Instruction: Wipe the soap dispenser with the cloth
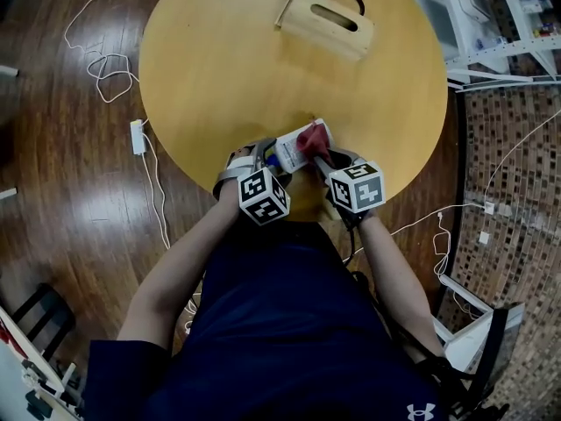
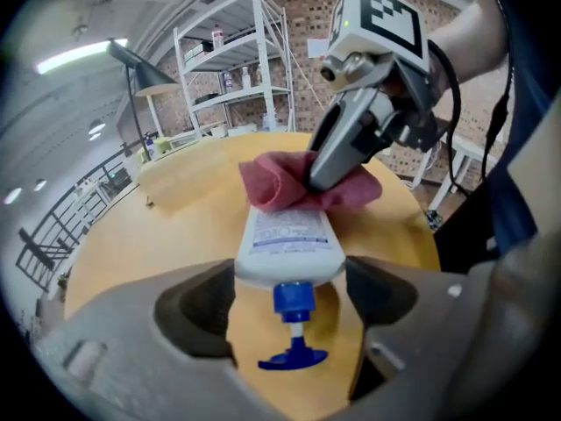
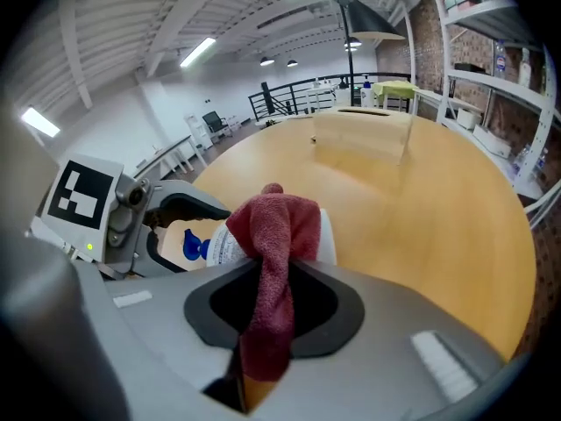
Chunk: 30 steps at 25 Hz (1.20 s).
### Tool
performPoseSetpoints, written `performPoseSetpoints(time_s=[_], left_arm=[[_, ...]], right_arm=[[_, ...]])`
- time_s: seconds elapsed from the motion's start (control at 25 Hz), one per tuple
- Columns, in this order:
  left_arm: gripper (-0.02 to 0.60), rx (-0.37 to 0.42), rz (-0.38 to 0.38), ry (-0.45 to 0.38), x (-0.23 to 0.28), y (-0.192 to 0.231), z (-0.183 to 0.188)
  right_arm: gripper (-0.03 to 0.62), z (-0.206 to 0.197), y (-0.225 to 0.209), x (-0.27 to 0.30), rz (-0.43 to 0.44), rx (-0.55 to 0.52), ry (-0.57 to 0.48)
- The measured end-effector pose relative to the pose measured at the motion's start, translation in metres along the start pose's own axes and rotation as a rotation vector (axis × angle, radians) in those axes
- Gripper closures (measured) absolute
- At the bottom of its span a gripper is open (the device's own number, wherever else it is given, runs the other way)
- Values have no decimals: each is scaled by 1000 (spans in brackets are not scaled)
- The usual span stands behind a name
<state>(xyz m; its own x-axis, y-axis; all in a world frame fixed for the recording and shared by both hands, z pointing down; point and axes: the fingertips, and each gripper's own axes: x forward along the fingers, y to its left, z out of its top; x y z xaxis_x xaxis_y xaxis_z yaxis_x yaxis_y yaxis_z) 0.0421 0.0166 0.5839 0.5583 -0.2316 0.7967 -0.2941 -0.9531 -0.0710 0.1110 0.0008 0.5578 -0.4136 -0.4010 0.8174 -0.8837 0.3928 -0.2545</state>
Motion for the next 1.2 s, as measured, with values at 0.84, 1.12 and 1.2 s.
performPoseSetpoints(time_s=[0.84,1.12,1.2], left_arm=[[183,64,-1,-10,6,1,-3],[183,67,7,0,8,1,-1],[183,60,5,-4,8,1,-1]], right_arm=[[515,38,-45,7,-207,-38,121],[516,40,52,40,-20,-247,122],[516,40,61,44,20,-263,123]])
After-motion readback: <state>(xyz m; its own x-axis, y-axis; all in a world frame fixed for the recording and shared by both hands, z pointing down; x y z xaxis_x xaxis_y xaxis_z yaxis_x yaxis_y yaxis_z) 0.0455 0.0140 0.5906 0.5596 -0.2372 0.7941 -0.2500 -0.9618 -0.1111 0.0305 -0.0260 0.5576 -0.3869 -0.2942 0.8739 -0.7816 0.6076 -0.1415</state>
